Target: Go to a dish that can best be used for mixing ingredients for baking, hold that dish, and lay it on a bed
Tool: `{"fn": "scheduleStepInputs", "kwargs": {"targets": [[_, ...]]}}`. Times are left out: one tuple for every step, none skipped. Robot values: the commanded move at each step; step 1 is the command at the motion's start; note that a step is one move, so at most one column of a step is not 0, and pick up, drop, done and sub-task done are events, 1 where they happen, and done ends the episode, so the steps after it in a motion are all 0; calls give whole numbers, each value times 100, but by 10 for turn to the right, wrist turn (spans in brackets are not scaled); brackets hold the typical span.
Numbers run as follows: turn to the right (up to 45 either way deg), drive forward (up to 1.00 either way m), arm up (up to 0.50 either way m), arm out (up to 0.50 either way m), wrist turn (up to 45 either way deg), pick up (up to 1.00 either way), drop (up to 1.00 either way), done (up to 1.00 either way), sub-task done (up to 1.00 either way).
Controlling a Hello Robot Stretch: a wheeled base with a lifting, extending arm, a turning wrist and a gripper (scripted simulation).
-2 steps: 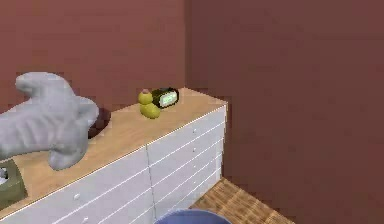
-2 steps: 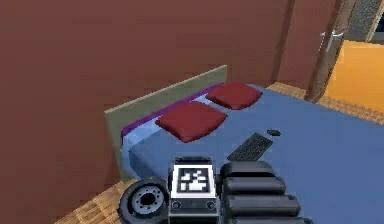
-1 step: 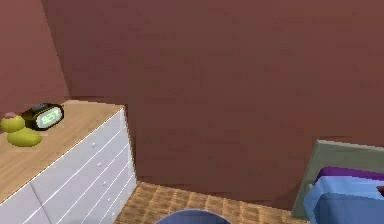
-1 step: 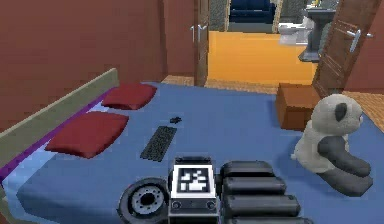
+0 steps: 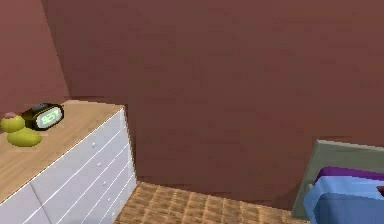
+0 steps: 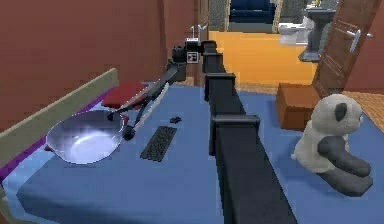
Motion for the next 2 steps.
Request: {"fn": "scheduleStepInputs", "kwargs": {"targets": [[0, 0, 0, 0, 450, 0, 0, 0, 0], [0, 0, 0, 0, 450, 0, 0, 0, 0]]}}
